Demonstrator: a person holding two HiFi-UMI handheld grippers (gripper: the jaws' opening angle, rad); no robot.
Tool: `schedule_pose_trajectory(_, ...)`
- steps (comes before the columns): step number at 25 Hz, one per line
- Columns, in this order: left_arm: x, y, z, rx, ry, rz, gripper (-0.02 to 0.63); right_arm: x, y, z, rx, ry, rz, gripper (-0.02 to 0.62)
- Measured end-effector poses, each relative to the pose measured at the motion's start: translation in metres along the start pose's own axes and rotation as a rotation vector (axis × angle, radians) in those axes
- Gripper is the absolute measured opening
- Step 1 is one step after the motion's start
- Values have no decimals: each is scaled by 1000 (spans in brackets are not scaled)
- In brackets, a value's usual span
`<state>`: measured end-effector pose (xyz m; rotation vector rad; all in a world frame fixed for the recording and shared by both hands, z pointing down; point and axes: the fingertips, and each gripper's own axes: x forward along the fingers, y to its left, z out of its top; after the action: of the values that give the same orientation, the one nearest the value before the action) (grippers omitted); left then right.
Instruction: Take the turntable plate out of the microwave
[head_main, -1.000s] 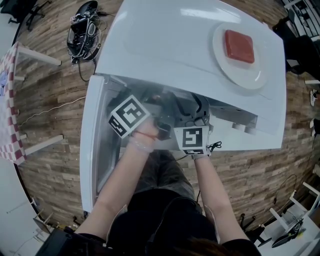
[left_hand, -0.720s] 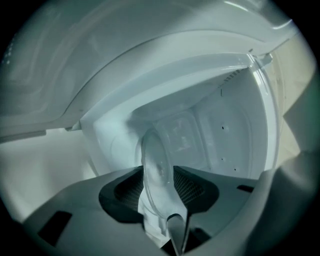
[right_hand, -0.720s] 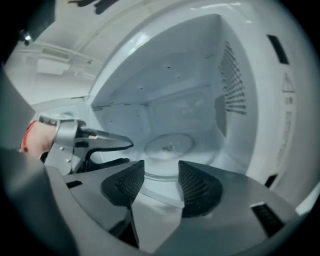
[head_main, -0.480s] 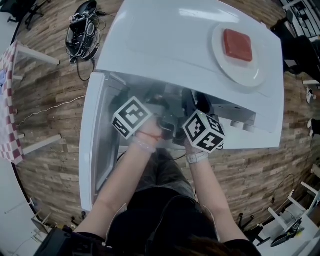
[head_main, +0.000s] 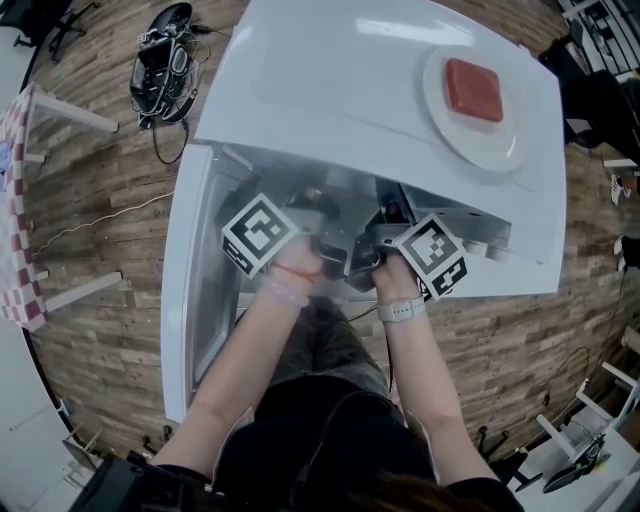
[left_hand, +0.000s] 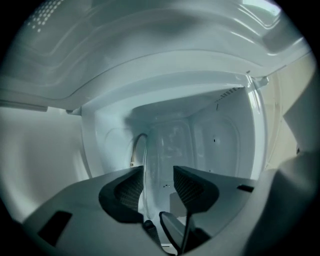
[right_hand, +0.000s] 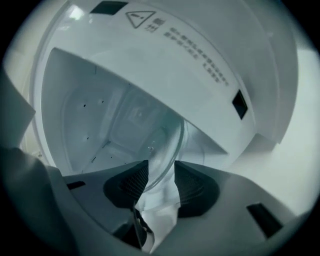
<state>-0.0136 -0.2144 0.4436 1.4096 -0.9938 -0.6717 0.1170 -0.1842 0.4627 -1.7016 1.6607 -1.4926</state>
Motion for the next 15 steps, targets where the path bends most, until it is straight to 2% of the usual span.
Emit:
schedule_pose_trajectory(4,1,-9,5,-10,0,-38,178,1,2,-9,158,32,60,164)
schedule_pose_trajectory(9,5,-26,7,-74,-11,-127,178,6,3,-9,340,45,123,156)
schedule_pose_trajectory(15,1,-24,2,-92,21,-128,178,17,3,-1,478,3,146,147)
